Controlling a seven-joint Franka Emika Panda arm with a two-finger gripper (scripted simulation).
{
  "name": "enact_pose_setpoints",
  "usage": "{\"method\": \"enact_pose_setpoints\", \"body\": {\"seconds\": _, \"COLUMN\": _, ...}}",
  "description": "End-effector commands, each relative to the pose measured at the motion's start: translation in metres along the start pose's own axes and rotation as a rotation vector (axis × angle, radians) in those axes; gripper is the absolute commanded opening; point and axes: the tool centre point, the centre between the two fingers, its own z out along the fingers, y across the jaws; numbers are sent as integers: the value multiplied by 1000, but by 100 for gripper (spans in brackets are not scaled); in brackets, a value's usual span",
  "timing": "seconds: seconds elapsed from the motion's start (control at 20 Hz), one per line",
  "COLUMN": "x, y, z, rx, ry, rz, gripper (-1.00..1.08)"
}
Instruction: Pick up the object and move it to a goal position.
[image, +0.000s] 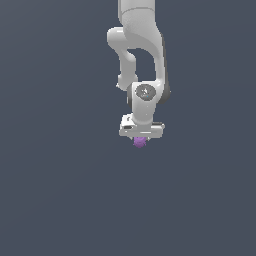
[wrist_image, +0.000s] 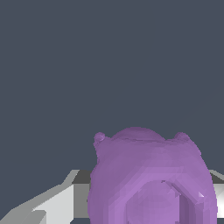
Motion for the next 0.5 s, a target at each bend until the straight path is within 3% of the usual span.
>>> {"method": "enact_pose_setpoints", "body": {"seconds": 0.0, "x": 9, "y": 8, "z": -10, "rx": 0, "ry": 1, "rz": 1, "gripper": -100}}
{"method": "enact_pose_setpoints", "body": {"seconds": 0.45, "x": 58, "y": 50, "z": -60, "rx": 1, "ry": 0, "rz": 0, "gripper": -100}}
